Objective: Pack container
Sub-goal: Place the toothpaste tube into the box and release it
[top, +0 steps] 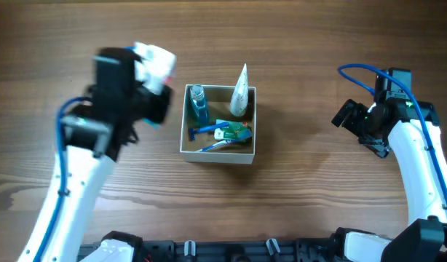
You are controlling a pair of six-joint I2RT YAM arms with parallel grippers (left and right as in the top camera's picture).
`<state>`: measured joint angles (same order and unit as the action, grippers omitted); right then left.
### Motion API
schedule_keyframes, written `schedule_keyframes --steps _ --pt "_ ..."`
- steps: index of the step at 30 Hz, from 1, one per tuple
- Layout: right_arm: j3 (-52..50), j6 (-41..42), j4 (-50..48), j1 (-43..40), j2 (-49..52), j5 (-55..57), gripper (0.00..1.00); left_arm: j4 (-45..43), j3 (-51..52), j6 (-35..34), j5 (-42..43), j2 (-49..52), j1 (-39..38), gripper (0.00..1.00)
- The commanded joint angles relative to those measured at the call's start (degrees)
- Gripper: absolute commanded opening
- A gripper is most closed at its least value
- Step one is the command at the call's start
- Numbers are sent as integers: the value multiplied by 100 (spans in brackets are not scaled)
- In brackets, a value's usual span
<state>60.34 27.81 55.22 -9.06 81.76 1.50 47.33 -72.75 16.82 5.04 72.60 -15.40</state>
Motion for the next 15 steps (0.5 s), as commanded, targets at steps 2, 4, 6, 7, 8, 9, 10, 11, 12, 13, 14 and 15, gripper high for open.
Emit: schedule_keyframes --steps 2,4,6,7,8,9,10,11,12,13,14,15 --pt "-9 72 -35 -17 -92 -31 100 251 -22 1731 181 66 -1342 4" --pt "-9 74 -37 -17 -92 -31 100 334 -22 2168 184 249 -1729 4" --pt "-9 70 -52 -17 -92 -31 100 332 -22 2542 179 629 -2013 4" --pt "-9 74 -52 -17 -92 -31 100 319 -22 2653 181 796 -2041 4" --pt "-9 72 -50 -17 -92 -31 100 251 -22 2649 177 1027 -2037 4" --pt "-9 70 -50 -17 -92 -33 100 146 -22 2649 177 1259 -2006 4" --pt "-9 70 -50 -17 -92 -33 100 33 -22 2649 177 1460 -1967 4" --pt "-9 70 -50 -17 -92 -33 100 -48 -22 2649 177 1585 -1941 4" --pt "-9 68 -50 -17 -92 -33 100 -160 -22 2647 177 1786 -1908 4" --pt "-9 68 -48 -17 -92 -33 100 -177 -22 2647 177 1897 -1910 11" --pt "-9 68 -46 -17 -92 -33 100 -168 -22 2640 179 1952 -1912 21" --pt "-9 70 -46 -17 -92 -31 100 -162 -22 2623 177 1969 -1921 42"
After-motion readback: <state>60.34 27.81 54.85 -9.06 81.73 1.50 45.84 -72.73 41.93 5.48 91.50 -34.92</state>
